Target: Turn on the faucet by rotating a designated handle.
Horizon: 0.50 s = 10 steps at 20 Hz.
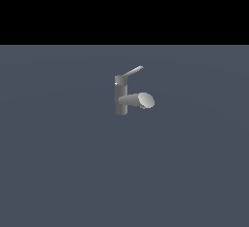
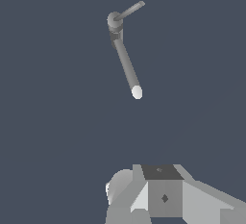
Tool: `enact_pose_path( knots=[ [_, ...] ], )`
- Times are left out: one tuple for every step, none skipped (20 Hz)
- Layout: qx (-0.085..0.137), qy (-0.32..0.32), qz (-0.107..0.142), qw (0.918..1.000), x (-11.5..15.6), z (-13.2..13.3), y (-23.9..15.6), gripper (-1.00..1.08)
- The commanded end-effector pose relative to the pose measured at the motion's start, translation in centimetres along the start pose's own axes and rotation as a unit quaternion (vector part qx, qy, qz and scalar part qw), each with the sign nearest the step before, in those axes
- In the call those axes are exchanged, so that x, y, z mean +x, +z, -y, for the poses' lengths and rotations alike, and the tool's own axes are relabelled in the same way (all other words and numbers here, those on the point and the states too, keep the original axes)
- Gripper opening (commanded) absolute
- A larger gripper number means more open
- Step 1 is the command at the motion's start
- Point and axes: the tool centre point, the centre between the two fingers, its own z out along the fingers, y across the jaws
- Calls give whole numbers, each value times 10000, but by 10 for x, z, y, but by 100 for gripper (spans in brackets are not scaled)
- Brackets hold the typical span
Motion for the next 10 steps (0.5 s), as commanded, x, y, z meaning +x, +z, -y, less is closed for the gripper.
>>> enact_pose_path(
  knots=[
    [0, 0, 0, 10000, 0, 0, 0, -100],
    [0, 3, 0, 10000, 0, 0, 0, -100],
    [0, 11, 0, 10000, 1, 0, 1, -100],
    [0, 25, 1, 10000, 1, 1, 1, -100],
    [0, 44, 1, 10000, 2, 2, 2, -100],
    [-1, 69, 2, 10000, 4, 3, 4, -100],
    [-1, 99, 2, 10000, 5, 4, 5, -100],
    [-1, 135, 3, 9999, 7, 5, 7, -100],
    [-1, 176, 4, 9998, 9, 6, 9, -100],
    [-2, 224, 6, 9997, 12, 8, 12, -100]
  ],
)
